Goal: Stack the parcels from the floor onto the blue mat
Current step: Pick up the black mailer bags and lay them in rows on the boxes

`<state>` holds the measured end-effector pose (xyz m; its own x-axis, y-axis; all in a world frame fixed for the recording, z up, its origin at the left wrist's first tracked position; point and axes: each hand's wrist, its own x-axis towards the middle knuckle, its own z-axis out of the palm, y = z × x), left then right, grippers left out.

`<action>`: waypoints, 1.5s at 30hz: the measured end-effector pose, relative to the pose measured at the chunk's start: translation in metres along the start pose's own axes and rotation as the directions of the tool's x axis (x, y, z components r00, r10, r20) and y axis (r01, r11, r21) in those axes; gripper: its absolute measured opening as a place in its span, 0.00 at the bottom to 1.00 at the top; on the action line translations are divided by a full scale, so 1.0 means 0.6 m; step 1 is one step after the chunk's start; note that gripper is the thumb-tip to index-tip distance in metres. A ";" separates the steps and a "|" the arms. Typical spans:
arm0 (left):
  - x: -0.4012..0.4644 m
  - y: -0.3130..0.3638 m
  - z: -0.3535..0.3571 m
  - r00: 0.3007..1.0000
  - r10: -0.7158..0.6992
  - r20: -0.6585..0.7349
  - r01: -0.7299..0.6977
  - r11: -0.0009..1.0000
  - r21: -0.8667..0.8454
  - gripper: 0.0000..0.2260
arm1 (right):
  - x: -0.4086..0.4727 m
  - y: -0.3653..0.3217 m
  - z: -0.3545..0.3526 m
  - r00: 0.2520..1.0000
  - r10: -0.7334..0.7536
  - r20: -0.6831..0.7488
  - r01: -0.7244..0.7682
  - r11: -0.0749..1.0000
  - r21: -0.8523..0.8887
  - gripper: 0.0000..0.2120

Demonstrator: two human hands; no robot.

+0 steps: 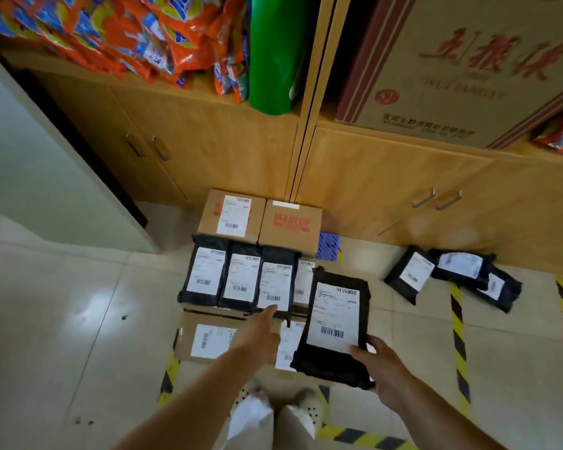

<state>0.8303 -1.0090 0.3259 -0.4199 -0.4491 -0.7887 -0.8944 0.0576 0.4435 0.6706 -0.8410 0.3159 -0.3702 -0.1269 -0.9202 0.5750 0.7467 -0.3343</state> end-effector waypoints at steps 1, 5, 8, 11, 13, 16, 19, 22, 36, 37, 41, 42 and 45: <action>0.027 -0.014 0.007 1.000 -0.005 -0.011 0.005 1.000 0.030 0.28 | 0.028 0.000 0.002 1.000 0.003 -0.010 -0.004 1.000 -0.004 0.16; 0.137 -0.065 0.044 0.999 0.013 -0.032 -0.008 0.984 0.177 0.26 | 0.148 0.001 0.018 1.000 0.008 -0.020 -0.009 1.000 -0.027 0.20; 0.224 -0.099 0.073 0.999 0.034 -0.027 -0.023 0.937 0.348 0.29 | 0.246 0.007 0.031 1.000 -0.001 -0.018 0.000 0.999 -0.034 0.24; 0.301 -0.128 0.094 0.998 0.059 -0.012 -0.044 0.843 0.536 0.32 | 0.340 0.018 0.055 1.000 -0.016 -0.024 0.015 0.999 -0.042 0.29; 0.346 -0.148 0.108 0.997 0.072 -0.007 -0.053 0.784 0.618 0.35 | 0.393 0.027 0.069 0.999 -0.025 -0.022 0.025 0.999 -0.020 0.29; 0.405 -0.177 0.127 0.996 0.089 0.025 -0.080 0.687 0.722 0.42 | 0.452 0.042 0.086 0.998 -0.064 0.004 0.064 0.998 -0.004 0.27; 0.454 -0.198 0.137 0.994 0.103 0.031 -0.089 0.623 0.777 0.47 | 0.492 0.054 0.093 0.994 -0.104 0.037 0.104 0.995 0.009 0.28; 0.485 -0.216 0.147 0.994 0.111 0.007 -0.073 0.602 0.795 0.53 | 0.521 0.067 0.091 0.989 -0.136 0.064 0.133 0.989 0.058 0.29; 0.489 -0.232 0.149 0.984 0.177 -0.019 -0.105 0.661 0.743 0.46 | 0.521 0.045 0.140 0.890 -0.412 -0.195 0.339 0.885 -0.320 0.36; 0.486 -0.232 0.139 0.979 0.193 -0.060 -0.097 0.708 0.699 0.45 | 0.515 0.041 0.147 0.848 -0.484 -0.215 0.359 0.824 -0.439 0.39; 0.485 -0.257 0.070 0.928 0.117 -0.353 0.104 0.829 0.549 0.45 | 0.518 0.037 0.186 0.707 -0.705 0.052 0.395 0.333 -0.856 0.47; 0.490 -0.271 0.050 0.907 0.062 -0.416 0.169 0.853 0.494 0.47 | 0.525 0.037 0.198 0.686 -0.718 0.118 0.388 0.225 -0.894 0.46; 0.508 -0.317 -0.005 0.845 -0.111 -0.523 0.321 0.888 0.329 0.52 | 0.534 0.028 0.237 0.730 -0.667 0.149 0.313 0.133 -0.940 0.48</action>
<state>0.8727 -1.1596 0.0027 -0.1750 -0.8521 -0.4933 -0.9796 0.2007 0.0009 0.6652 -0.9622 -0.0134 -0.5452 -0.6877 -0.4793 -0.7254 0.6737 -0.1414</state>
